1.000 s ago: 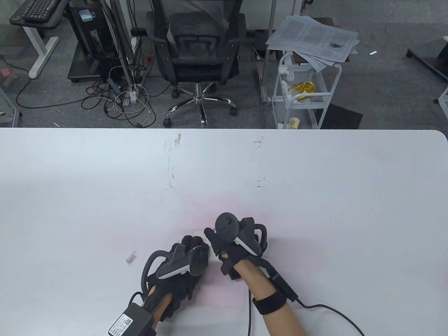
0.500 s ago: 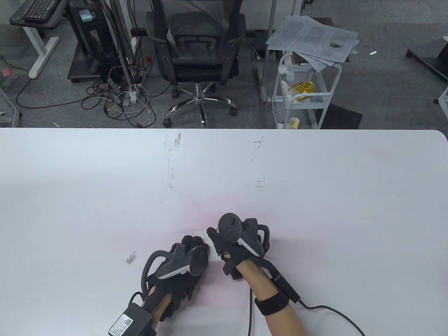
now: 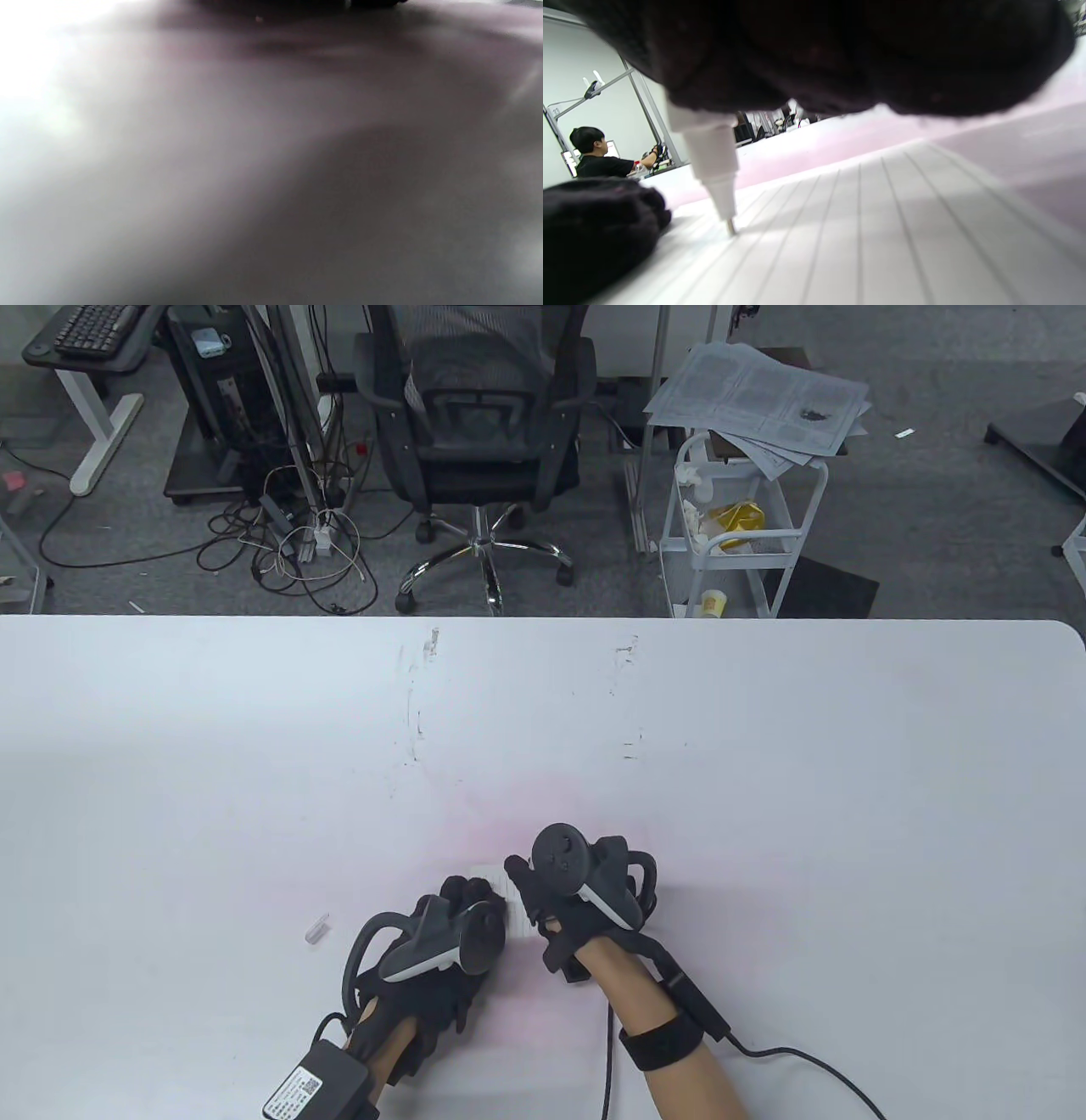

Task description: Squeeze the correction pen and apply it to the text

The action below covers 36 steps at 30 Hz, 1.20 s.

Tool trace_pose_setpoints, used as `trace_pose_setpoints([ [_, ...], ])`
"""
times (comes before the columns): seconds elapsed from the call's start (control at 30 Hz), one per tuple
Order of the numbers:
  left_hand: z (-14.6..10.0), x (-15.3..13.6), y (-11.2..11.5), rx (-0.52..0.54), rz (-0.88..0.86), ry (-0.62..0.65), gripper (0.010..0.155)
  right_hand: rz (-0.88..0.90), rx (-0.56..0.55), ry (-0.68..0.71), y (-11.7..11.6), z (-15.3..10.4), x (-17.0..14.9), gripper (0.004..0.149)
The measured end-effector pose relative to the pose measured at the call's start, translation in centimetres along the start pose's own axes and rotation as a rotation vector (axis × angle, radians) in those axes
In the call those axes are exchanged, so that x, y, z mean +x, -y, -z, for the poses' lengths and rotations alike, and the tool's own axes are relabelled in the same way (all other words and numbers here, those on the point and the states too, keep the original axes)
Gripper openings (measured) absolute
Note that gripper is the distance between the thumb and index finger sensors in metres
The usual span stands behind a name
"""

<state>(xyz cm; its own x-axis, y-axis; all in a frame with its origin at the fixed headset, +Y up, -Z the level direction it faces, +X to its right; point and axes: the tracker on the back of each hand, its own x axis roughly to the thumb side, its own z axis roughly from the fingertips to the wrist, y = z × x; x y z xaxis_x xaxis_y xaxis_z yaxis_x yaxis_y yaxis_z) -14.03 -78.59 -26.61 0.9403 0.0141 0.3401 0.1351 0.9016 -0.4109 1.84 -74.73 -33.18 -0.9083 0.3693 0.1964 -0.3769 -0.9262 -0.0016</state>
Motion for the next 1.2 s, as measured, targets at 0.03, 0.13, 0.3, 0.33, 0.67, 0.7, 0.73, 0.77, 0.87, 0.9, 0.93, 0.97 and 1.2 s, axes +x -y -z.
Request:
trace_pose_setpoints([
  [0.03, 0.0, 0.0, 0.0, 0.000, 0.000, 0.000, 0.065, -0.013, 0.001, -0.003, 0.1, 0.0, 0.0, 0.042],
  [0.13, 0.0, 0.0, 0.0, 0.000, 0.000, 0.000, 0.065, -0.012, -0.053, -0.010, 0.0, -0.2, -0.1, 0.042],
  [0.3, 0.0, 0.0, 0.0, 0.000, 0.000, 0.000, 0.065, -0.009, -0.010, -0.007, 0.1, -0.1, -0.2, 0.042],
  [0.33, 0.0, 0.0, 0.0, 0.000, 0.000, 0.000, 0.065, -0.011, -0.030, -0.009, 0.1, -0.2, -0.1, 0.042],
  [0.67, 0.0, 0.0, 0.0, 0.000, -0.001, 0.000, 0.065, -0.001, -0.046, -0.001, -0.1, -0.2, -0.1, 0.042],
  [0.7, 0.0, 0.0, 0.0, 0.000, 0.000, 0.000, 0.065, 0.003, -0.057, -0.006, -0.2, -0.2, -0.1, 0.042],
  [0.73, 0.0, 0.0, 0.0, 0.000, 0.001, 0.000, 0.065, -0.001, -0.048, -0.006, -0.1, -0.2, -0.1, 0.042],
  [0.77, 0.0, 0.0, 0.0, 0.001, 0.001, 0.000, 0.065, -0.005, -0.053, -0.004, -0.1, -0.2, 0.0, 0.042],
  [0.87, 0.0, 0.0, 0.0, 0.000, 0.000, 0.000, 0.065, -0.001, -0.010, 0.019, -0.1, -0.1, 0.1, 0.043],
  [0.9, 0.0, 0.0, 0.0, 0.000, -0.001, 0.000, 0.065, -0.007, -0.021, 0.016, -0.2, -0.1, 0.1, 0.043],
  [0.93, 0.0, 0.0, 0.0, 0.000, -0.001, 0.000, 0.065, -0.006, -0.040, 0.006, -0.2, -0.2, 0.1, 0.042],
  [0.97, 0.0, 0.0, 0.0, 0.000, -0.001, 0.000, 0.065, -0.002, -0.059, 0.005, -0.2, -0.2, 0.1, 0.042],
  [1.2, 0.0, 0.0, 0.0, -0.001, -0.004, 0.001, 0.065, -0.011, -0.157, 0.020, 0.8, -0.9, 0.0, 0.042],
])
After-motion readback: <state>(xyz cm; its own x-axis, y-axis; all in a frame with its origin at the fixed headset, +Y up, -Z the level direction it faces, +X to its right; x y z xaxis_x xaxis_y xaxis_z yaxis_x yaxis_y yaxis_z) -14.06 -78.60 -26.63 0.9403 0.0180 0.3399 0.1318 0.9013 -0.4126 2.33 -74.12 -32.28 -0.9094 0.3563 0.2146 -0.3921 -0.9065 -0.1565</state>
